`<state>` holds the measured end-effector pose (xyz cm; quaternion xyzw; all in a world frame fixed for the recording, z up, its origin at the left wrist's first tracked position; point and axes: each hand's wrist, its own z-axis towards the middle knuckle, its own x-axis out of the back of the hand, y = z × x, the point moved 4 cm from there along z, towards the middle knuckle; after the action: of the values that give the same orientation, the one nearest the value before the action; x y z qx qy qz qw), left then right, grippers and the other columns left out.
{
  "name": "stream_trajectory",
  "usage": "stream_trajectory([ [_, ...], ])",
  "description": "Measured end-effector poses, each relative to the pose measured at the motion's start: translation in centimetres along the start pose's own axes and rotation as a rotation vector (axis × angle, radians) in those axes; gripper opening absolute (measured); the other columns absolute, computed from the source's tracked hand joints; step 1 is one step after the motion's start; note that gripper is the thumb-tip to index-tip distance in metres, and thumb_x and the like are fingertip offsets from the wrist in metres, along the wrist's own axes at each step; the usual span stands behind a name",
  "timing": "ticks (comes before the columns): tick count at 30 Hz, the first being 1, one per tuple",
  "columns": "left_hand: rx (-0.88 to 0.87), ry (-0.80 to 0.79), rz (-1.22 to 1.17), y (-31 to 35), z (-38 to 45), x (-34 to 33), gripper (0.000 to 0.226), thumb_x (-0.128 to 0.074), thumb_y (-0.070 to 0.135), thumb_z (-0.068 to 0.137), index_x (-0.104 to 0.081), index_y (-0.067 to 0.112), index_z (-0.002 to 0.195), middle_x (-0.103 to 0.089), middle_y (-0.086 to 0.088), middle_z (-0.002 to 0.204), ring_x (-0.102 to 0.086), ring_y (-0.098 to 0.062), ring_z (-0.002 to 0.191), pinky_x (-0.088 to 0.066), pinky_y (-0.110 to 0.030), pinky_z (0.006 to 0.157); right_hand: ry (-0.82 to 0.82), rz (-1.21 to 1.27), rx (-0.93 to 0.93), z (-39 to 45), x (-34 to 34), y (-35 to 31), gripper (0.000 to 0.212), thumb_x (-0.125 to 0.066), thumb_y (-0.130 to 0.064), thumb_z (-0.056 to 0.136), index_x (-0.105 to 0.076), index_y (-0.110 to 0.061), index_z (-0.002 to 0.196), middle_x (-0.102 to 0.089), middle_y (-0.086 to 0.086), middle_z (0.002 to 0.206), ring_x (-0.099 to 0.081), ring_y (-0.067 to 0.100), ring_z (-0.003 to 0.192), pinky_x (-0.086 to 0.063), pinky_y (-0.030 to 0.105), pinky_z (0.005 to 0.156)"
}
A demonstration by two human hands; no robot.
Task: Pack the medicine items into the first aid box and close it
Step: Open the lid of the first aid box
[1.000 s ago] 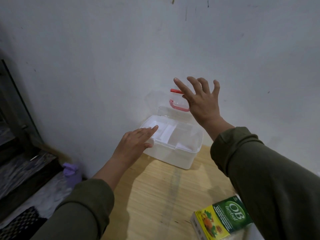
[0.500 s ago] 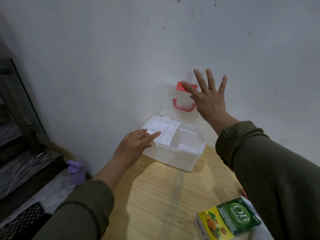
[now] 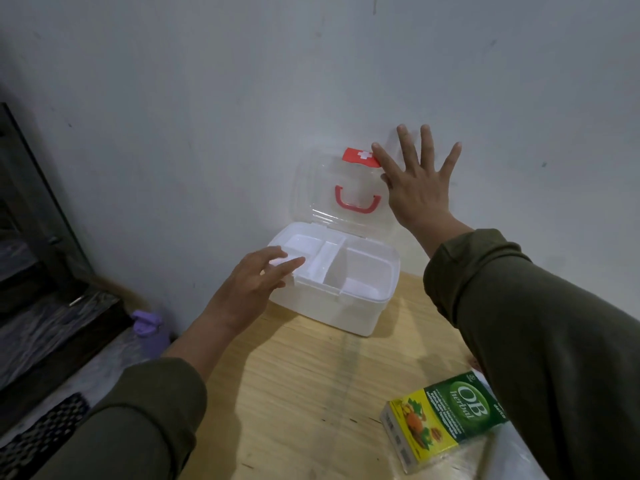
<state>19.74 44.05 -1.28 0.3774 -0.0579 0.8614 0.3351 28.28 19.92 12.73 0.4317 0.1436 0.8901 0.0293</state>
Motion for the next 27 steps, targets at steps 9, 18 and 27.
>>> stream_trajectory([
  [9, 0.040, -0.054, 0.021, -0.4, -0.1, -0.2, 0.072, -0.075, 0.012, 0.074, -0.038, 0.026, 0.135, -0.053, -0.014, 0.133, -0.040, -0.025, 0.125, -0.041, -0.043, 0.097, -0.049, 0.050, -0.039, -0.2, -0.7, -0.5, 0.059, -0.018, -0.052, 0.097, 0.004, -0.033, 0.148, 0.006, 0.002, 0.160, 0.011, 0.031, 0.146, 0.011, 0.062, 0.110],
  [18, 0.040, -0.058, 0.032, 1.2, 2.1, 1.5, 0.056, -0.027, 0.054, 0.094, -0.032, 0.024, 0.141, -0.046, -0.013, 0.140, -0.036, -0.024, 0.131, -0.036, -0.046, 0.103, -0.085, 0.184, -0.060, -2.2, 1.8, 0.8, 0.059, -0.021, -0.048, 0.099, 0.001, -0.029, 0.149, 0.003, 0.001, 0.161, 0.007, 0.025, 0.147, 0.001, 0.055, 0.116],
  [27, -0.035, -0.114, -0.095, 9.8, 4.7, 1.0, 0.066, -0.018, 0.058, 0.093, -0.039, 0.017, 0.140, -0.049, -0.009, 0.140, -0.039, -0.025, 0.134, -0.032, -0.041, 0.108, -0.084, 0.229, -0.097, -9.7, 7.1, 4.1, 0.060, -0.033, -0.044, 0.098, -0.007, -0.028, 0.150, -0.008, 0.002, 0.160, -0.007, 0.024, 0.147, -0.014, 0.050, 0.115],
])
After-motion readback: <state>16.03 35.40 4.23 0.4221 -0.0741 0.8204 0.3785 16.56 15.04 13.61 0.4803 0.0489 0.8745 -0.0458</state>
